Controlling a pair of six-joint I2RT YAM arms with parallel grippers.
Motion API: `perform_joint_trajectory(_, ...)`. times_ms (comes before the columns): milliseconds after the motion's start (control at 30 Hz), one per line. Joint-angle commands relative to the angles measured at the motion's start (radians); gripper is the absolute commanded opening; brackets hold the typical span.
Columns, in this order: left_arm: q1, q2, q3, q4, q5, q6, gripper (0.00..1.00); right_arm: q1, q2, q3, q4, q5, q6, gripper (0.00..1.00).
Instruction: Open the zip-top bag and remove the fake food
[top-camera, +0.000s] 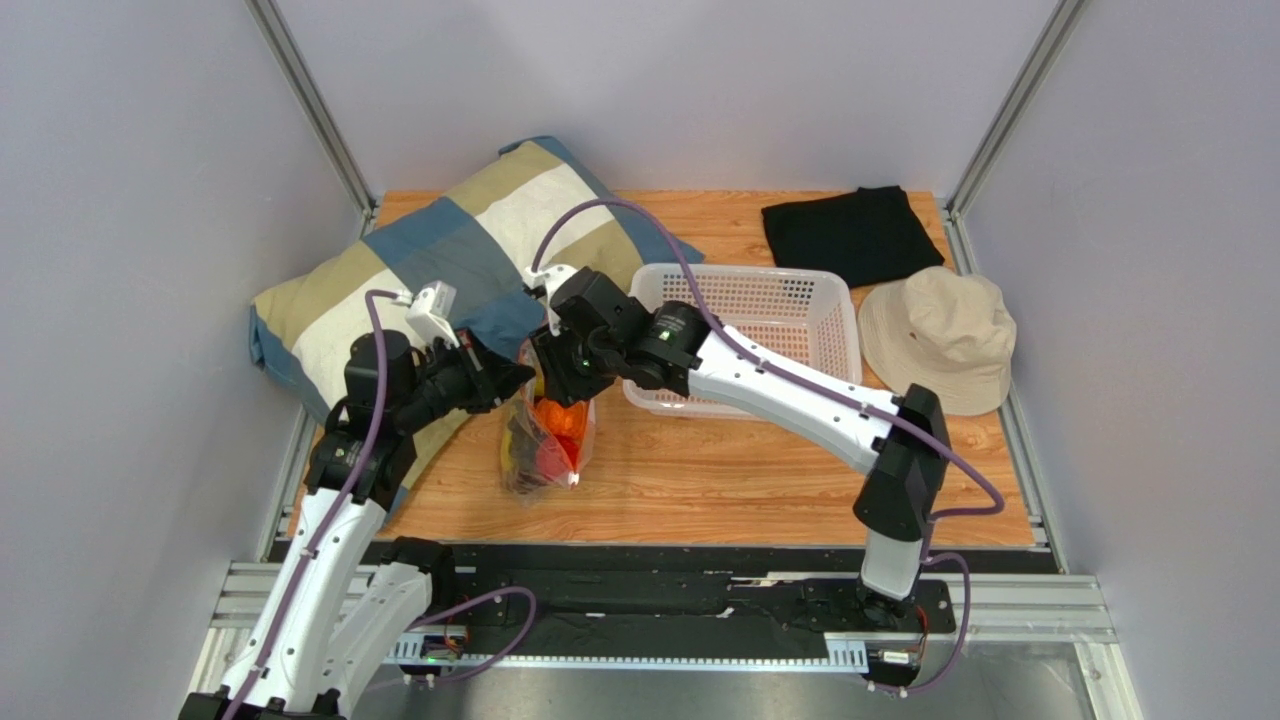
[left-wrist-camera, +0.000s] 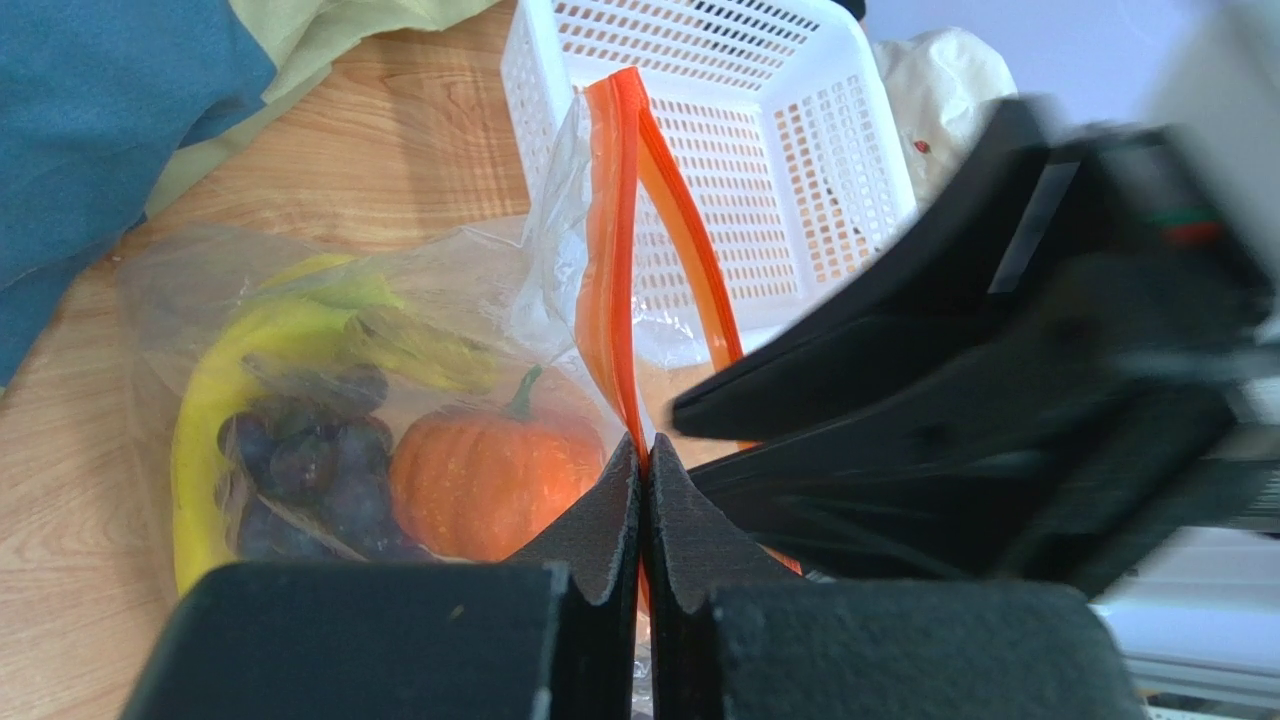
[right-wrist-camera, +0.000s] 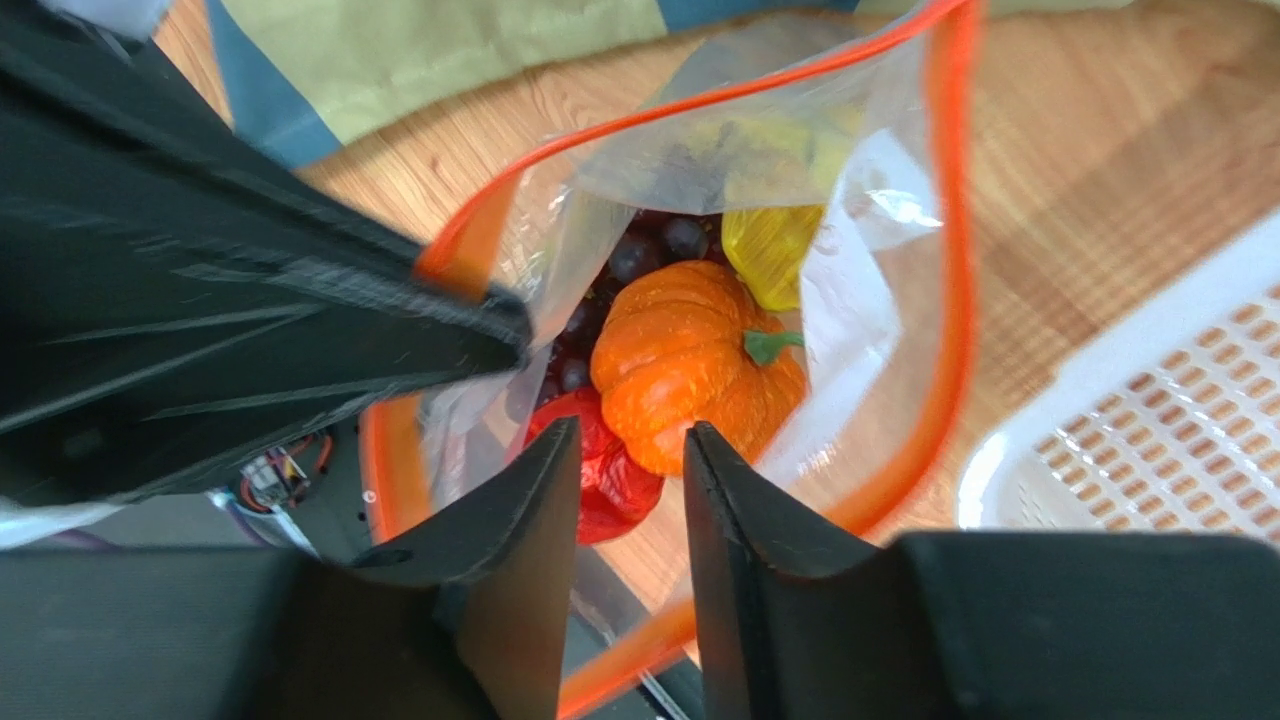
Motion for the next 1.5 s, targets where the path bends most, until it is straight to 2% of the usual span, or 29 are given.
perform_joint_trajectory(0, -0.003, -0.012, 0.038, 0.046, 0.008, -0.002, 0.0, 0.0, 0.055, -0.022, 0.077, -0.083, -0.068, 0.4)
perform_joint_trajectory(33, -0.003, -0.012, 0.038, 0.043, 0.005, 0.0, 0.0, -0.001, 0.066, -0.027, 0.077, -0.072, -0.072, 0.48)
perform_joint_trajectory(133, -0.003, -0.011, 0.037, 0.038, -0.005, 0.007, 0.0, -0.001, 0.078, -0.053, 0.091, -0.09, -0.096, 0.62)
perform_joint_trajectory(233, -0.003, -0.005, 0.031, 0.041, -0.013, 0.009, 0.0, -0.001, 0.104, -0.071, 0.102, -0.066, -0.111, 0.7)
perform_joint_trajectory(467, -0.003, 0.025, 0.012, 0.06, -0.012, 0.009, 0.0, 0.0, 0.133, -0.146, 0.152, -0.027, -0.107, 0.82)
perform_joint_trajectory(567, -0.003, 0.043, -0.002, 0.08, -0.001, 0.003, 0.0, 0.003, 0.141, -0.183, 0.158, 0.067, -0.104, 0.88)
perform_joint_trajectory(800, -0.007, 0.092, -0.031, 0.133, 0.013, -0.013, 0.0, 0.007, 0.179, -0.243, 0.22, 0.146, -0.105, 0.91)
perform_joint_trajectory(900, -0.016, 0.117, -0.034, 0.149, 0.018, -0.013, 0.0, 0.007, 0.181, -0.26, 0.25, 0.164, -0.098, 0.78)
perform_joint_trajectory(933, -0.017, 0.123, -0.034, 0.152, 0.019, -0.014, 0.0, 0.007, 0.173, -0.269, 0.263, 0.166, -0.098, 0.6)
perform_joint_trajectory(967, -0.02, 0.132, -0.034, 0.153, 0.019, -0.016, 0.0, 0.005, 0.147, -0.29, 0.287, 0.169, -0.093, 0.49)
perform_joint_trajectory(1000, -0.022, 0.135, -0.032, 0.163, 0.019, -0.017, 0.0, 0.008, 0.129, -0.298, 0.295, 0.169, -0.09, 0.29)
perform_joint_trajectory(1067, -0.026, 0.144, -0.029, 0.166, 0.018, -0.019, 0.0, 0.013, 0.059, -0.306, 0.301, 0.161, -0.078, 0.15)
perform_joint_trajectory(1100, -0.03, 0.144, -0.026, 0.167, 0.015, -0.019, 0.0, 0.014, 0.032, -0.304, 0.3, 0.154, -0.075, 0.03)
perform_joint_trajectory(1167, -0.033, 0.15, -0.02, 0.167, 0.018, -0.019, 0.0, 0.016, -0.038, -0.3, 0.293, 0.111, -0.059, 0.0)
perform_joint_trajectory(1267, -0.034, 0.158, -0.009, 0.181, 0.039, -0.026, 0.0, 0.016, -0.088, -0.275, 0.278, 0.091, -0.047, 0.0)
perform_joint_trajectory(1467, -0.051, 0.138, 0.032, 0.14, 0.024, -0.008, 0.0, 0.013, -0.111, -0.18, 0.146, 0.111, -0.013, 0.0)
